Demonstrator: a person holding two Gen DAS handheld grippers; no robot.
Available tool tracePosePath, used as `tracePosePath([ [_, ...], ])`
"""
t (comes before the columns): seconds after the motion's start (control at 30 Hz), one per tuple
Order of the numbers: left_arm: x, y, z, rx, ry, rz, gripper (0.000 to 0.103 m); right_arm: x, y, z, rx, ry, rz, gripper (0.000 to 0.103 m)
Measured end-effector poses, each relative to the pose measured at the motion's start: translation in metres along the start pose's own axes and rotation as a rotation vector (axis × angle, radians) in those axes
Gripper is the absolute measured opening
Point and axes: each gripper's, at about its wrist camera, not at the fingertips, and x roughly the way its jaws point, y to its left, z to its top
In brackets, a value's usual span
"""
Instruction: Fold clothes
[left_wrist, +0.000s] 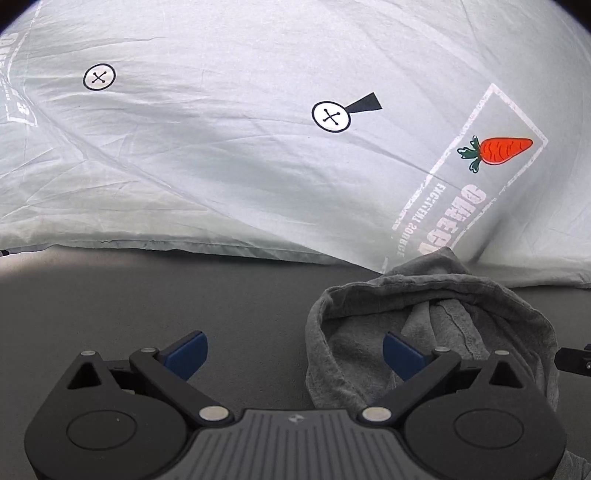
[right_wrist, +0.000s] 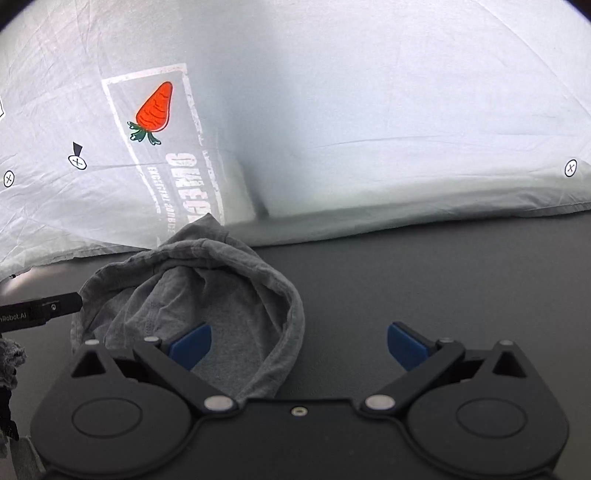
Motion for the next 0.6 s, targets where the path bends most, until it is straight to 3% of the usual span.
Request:
tracePosePath([
  [0.07, 0.012, -0.002, 0.003, -0.003, 0.013, -0.011, 0.097, 0.009, 0.003, 0.003, -0.016, 0.002, 0.0, 0.103],
  [0.2, 0.027, -0.005, 0.005, -0.007, 0.019, -0.005, 0.081, 0.018, 0.01, 0.005, -0.066, -0.017, -0.015, 0.102],
  [0.3, 0.035, -0.008, 0.005, 0.01, 0.037, 0.011, 0.069, 0.022, 0.013, 0.006, -0.101, -0.01, -0.025, 0.091],
  [0.37, 0.038, -0.01, 0.005, 0.028, 0.048, 0.023, 0.064, 0.025, 0.015, 0.007, -0.119, 0.0, -0.035, 0.076],
  [0.43, 0.04, -0.013, 0.004, 0.057, 0.052, 0.038, 0.063, 0.027, 0.017, 0.008, -0.131, 0.013, -0.044, 0.068],
  [0.6, 0.048, -0.019, 0.002, 0.111, 0.037, 0.077, 0.064, 0.036, 0.019, 0.008, -0.149, 0.06, -0.067, 0.036],
])
